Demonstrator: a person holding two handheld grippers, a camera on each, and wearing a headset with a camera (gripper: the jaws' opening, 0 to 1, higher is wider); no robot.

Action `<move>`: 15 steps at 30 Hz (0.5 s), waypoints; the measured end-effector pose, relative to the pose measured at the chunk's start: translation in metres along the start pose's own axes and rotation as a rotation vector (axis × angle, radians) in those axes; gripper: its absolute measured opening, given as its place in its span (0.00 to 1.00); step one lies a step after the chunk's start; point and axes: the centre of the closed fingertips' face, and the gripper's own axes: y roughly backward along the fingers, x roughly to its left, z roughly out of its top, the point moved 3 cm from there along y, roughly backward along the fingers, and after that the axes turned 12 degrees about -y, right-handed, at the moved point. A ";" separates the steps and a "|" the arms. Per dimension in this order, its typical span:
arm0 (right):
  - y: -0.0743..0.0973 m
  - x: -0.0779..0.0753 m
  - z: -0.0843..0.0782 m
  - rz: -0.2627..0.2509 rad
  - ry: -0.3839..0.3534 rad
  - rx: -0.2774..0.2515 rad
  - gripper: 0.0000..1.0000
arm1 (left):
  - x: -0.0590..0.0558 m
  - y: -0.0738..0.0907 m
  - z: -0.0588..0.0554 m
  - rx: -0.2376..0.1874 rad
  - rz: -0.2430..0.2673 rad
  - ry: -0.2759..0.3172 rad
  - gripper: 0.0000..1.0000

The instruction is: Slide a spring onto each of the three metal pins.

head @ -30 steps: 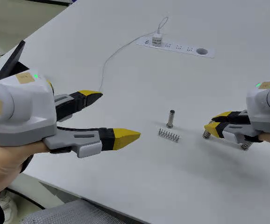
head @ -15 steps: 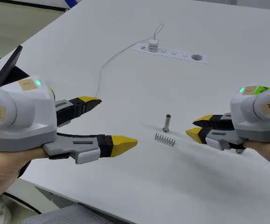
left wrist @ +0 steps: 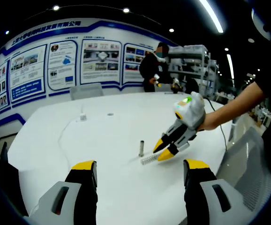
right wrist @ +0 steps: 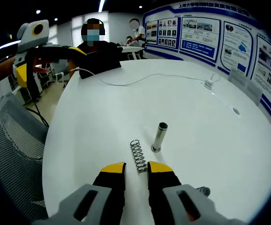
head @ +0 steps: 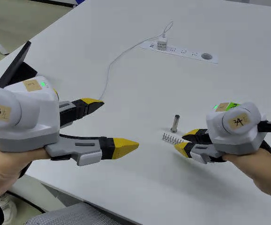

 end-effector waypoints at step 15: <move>-0.010 -0.007 -0.007 0.015 -0.043 0.020 0.15 | -0.001 0.002 -0.002 0.001 -0.005 0.021 0.76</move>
